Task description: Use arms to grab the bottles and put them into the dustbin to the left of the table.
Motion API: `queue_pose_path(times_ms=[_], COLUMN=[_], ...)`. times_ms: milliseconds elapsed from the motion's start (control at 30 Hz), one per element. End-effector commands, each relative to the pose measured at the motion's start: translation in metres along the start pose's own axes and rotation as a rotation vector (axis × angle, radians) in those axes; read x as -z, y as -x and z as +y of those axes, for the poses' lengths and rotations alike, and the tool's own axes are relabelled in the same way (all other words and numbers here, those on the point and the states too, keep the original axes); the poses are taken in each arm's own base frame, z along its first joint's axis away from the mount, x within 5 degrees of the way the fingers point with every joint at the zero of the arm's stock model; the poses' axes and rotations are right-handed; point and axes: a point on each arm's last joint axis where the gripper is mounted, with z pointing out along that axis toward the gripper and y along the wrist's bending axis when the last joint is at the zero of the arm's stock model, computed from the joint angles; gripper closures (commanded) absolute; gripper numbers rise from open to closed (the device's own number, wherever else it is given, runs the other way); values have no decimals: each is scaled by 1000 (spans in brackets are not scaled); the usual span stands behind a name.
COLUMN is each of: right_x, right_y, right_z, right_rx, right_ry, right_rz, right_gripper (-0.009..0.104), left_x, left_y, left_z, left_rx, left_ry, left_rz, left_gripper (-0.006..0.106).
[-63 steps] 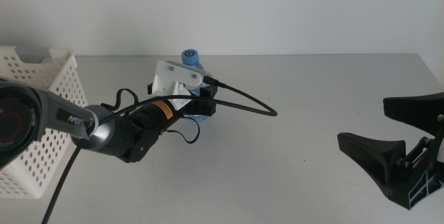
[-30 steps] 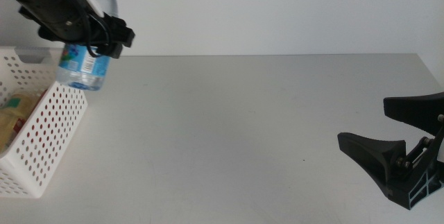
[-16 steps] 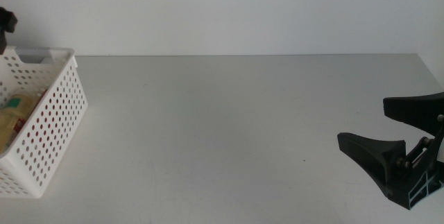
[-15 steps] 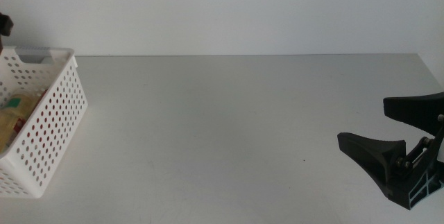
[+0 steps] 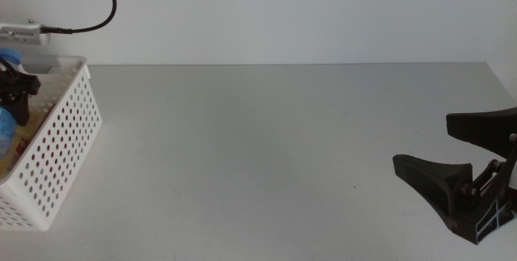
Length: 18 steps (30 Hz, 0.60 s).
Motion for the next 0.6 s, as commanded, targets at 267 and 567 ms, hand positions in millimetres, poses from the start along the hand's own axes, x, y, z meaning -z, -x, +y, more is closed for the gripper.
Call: queue_pose_path(times_ms=[267,567], right_x=[5,5], right_y=[18,18], right_z=[-2,-2], right_rx=[13,13], right_ry=[-19,-19], right_rz=[-110,-110], right_gripper=[20,20], left_x=[20,30], left_y=[8,3], left_z=[2,-3], left_rx=[-48,-38], left_ry=[17,-33], left_rz=[-110,-96], left_gripper=[24,7])
